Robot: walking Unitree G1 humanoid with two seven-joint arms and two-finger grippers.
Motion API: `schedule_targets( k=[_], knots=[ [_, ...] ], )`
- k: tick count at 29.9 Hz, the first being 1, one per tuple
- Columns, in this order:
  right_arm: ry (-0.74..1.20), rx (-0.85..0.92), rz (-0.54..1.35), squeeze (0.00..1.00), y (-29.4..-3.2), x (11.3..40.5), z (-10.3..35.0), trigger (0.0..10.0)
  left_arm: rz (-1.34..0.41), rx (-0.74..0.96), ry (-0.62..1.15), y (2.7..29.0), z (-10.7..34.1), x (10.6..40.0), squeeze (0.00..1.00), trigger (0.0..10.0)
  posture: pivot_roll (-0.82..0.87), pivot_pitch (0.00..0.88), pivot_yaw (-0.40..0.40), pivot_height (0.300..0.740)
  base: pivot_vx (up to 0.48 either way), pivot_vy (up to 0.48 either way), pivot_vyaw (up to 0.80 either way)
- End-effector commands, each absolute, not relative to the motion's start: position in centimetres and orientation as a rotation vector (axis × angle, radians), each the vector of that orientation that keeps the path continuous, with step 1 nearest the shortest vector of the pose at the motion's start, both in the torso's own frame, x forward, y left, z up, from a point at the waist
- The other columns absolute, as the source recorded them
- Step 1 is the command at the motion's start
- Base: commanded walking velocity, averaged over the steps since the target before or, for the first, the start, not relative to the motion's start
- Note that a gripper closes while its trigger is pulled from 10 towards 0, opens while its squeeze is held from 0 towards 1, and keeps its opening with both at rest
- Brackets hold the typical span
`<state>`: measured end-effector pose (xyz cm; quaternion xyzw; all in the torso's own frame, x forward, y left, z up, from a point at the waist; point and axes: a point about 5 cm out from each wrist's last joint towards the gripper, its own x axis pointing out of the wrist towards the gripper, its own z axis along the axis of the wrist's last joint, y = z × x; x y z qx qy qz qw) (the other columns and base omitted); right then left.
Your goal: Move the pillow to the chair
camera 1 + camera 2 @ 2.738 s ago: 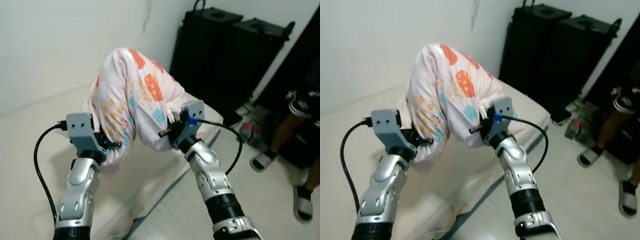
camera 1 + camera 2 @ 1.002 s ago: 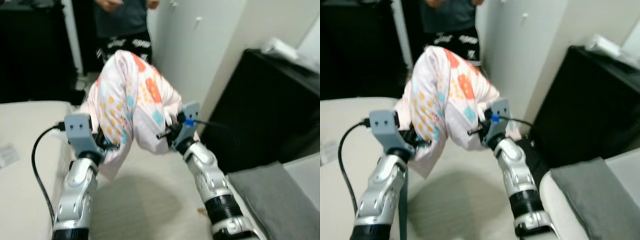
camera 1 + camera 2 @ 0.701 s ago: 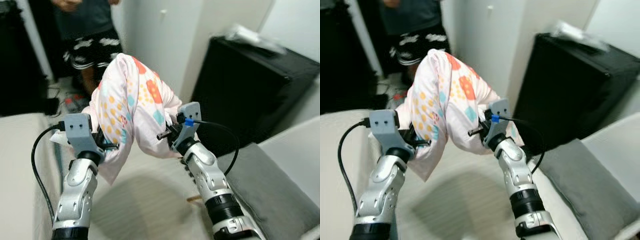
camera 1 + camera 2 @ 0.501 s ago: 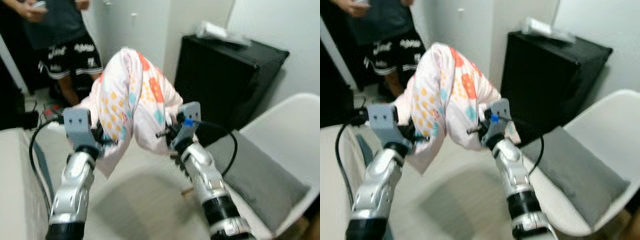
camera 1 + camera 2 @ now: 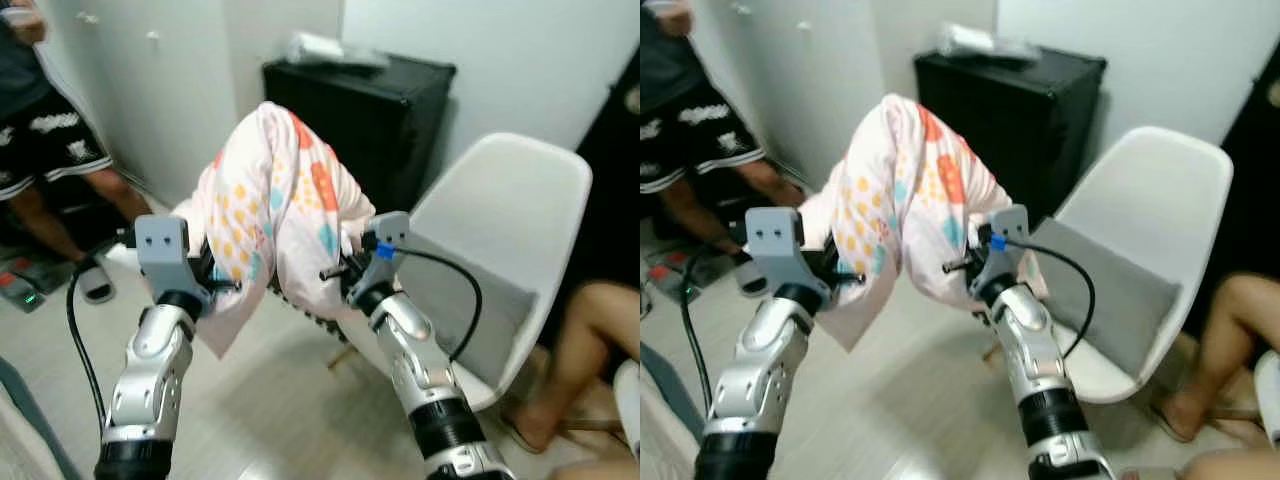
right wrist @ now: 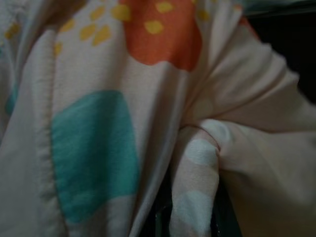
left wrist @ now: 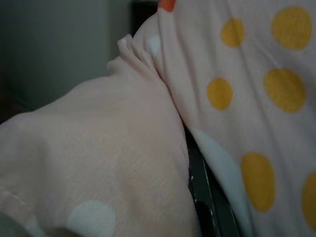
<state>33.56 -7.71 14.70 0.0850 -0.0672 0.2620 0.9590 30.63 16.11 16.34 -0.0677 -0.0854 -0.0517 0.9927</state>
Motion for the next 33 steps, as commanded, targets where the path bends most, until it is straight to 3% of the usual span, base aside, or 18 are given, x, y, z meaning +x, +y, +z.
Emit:
schedule_targets(
  k=[1,33],
  knots=[
    [-0.188,0.152,0.622,0.0,-5.75,33.33,16.0,10.0,-0.191,-0.143,-0.231,14.37,17.65,30.72,0.0,10.0,0.09,0.05,0.032,0.74,0.0,0.0,-0.8],
    [-0.188,0.149,0.617,0.0,-5.63,33.31,16.03,10.0,-0.185,-0.124,-0.215,14.48,17.26,30.73,0.0,10.0,0.09,0.052,0.027,0.74,0.0,0.0,-0.8]
  ],
)
